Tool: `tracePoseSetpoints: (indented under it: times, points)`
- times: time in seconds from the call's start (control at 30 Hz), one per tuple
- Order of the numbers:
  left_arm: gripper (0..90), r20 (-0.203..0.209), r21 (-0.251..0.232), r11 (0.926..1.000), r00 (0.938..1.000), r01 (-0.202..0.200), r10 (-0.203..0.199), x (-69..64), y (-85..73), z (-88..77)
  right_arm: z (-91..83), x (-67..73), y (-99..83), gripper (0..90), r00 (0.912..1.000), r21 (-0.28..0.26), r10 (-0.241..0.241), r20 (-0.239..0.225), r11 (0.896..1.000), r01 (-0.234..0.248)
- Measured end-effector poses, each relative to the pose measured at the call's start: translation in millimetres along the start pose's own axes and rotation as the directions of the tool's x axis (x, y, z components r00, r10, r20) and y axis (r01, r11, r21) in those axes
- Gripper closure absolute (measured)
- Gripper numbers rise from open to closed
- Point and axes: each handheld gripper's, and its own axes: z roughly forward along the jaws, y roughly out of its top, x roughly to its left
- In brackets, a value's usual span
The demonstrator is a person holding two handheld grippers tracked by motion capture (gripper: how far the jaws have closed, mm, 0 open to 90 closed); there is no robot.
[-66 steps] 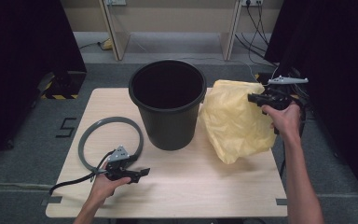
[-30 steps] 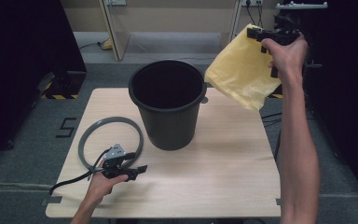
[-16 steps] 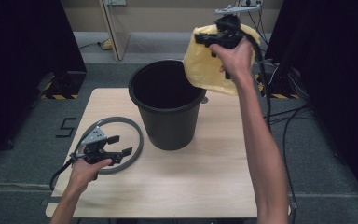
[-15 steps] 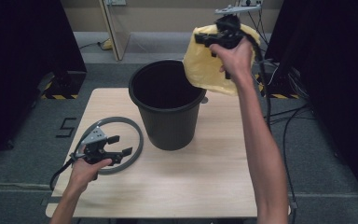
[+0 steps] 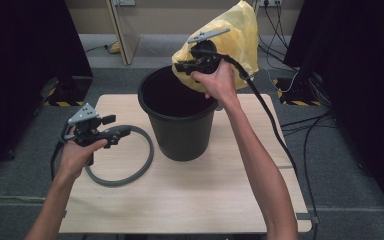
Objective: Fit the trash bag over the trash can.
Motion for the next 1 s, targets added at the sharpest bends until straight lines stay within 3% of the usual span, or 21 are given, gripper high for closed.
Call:
tracePoseSetpoints:
  times: [0.17,0.27,0.33,0.57,0.73,1.0]
  points:
    - [21.5,-0.009,-0.027,0.9996,0.9999,-0.011,0.011,3.3,34.2,2.4,13.0,10.2,-9.0,89.8,0.9991,0.035,-0.016,-0.039,0.999,0.018]
    - [21.5,-0.009,-0.034,0.9993,0.9999,-0.013,0.012,3.6,46.5,5.6,16.6,12.8,-11.7,89.7,0.9985,0.048,-0.014,-0.053,0.999,0.017]
    - [21.6,-0.009,-0.04,0.999,0.9997,-0.022,0.021,3.3,64.3,12.0,17.9,14.4,-12.4,89.7,0.9978,0.051,-0.016,-0.065,0.999,0.019]
    - [21.7,0.008,-0.045,0.9987,0.9997,-0.025,0.025,-0.4,94.1,27.1,18.6,17.1,-16.0,89.4,0.9952,0.065,-0.01,-0.097,0.998,0.016]
    - [22.0,0.051,-0.053,0.9983,0.9984,-0.023,0.026,-11.1,120.5,43.1,19.6,23.0,-19.7,89.2,0.9926,0.083,-0.027,-0.119,0.996,0.037]
    - [23.8,0.116,-0.052,0.9984,0.9928,-0.023,0.029,-28.7,146.3,67.3,19.6,28.2,-22.0,88.6,0.9898,0.096,-0.04,-0.137,0.994,0.053]
